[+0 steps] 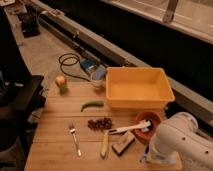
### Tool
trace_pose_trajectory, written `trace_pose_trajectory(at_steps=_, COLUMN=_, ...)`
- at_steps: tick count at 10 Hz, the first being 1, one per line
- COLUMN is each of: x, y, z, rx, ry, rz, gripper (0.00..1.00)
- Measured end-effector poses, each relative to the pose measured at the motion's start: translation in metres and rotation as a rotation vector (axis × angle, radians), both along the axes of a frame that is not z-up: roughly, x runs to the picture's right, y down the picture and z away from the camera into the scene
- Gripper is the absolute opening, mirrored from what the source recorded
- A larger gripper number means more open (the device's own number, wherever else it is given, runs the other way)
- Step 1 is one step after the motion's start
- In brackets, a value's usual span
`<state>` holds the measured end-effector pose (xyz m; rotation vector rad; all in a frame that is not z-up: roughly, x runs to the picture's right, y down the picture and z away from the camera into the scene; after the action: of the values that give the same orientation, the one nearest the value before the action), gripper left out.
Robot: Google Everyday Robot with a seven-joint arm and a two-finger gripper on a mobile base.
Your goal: Place towel in metal cup
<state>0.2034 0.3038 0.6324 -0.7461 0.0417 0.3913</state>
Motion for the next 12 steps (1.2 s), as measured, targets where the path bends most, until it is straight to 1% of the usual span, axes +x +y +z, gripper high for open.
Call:
trace_pose_trajectory(at_steps=1, x=0.000, y=0.001, z=0.002, rx=-0.004, ry=-0.003, rz=0.006, gripper=0.15)
trace_pose_trajectory(at_steps=2, x=-0.001, y=0.001, z=0.003, rx=-0.005, ry=-0.006, rz=0.007, gripper=0.22)
trace_pose_trajectory(at_steps=3, x=-0.004, y=0.000, z=0.003, rx=0.000, ry=-0.012, rz=0.007, gripper=0.35)
trace_pose_trajectory(at_steps=4, x=-0.007, y=-0.002, z=0.004, rx=0.007, ry=-0.016, rz=0.006, gripper=0.44)
trace_pose_trajectory(at_steps=5, x=-0.013, y=-0.007, z=0.004, rx=0.022, ry=-0.022, rz=0.001, gripper=0.55)
trace_pose_trajectory(at_steps=6, x=-0.017, y=-0.013, z=0.003, rx=0.036, ry=-0.028, rz=-0.007, gripper=0.61)
trace_pose_trajectory(at_steps=7, x=-0.024, y=-0.020, z=0.002, rx=0.054, ry=-0.035, rz=-0.019, gripper=0.62)
trace_pose_trajectory(at_steps=9, x=-0.031, y=-0.028, z=0.003, rx=0.067, ry=-0.046, rz=-0.033, gripper=0.62)
trace_pose_trajectory(at_steps=10, x=-0.034, y=-0.029, z=0.006, rx=0.066, ry=-0.054, rz=-0.037, gripper=0.62)
trace_pose_trajectory(at_steps=12, x=-0.031, y=-0.024, z=0.007, rx=0.050, ry=-0.049, rz=-0.030, gripper=0.62)
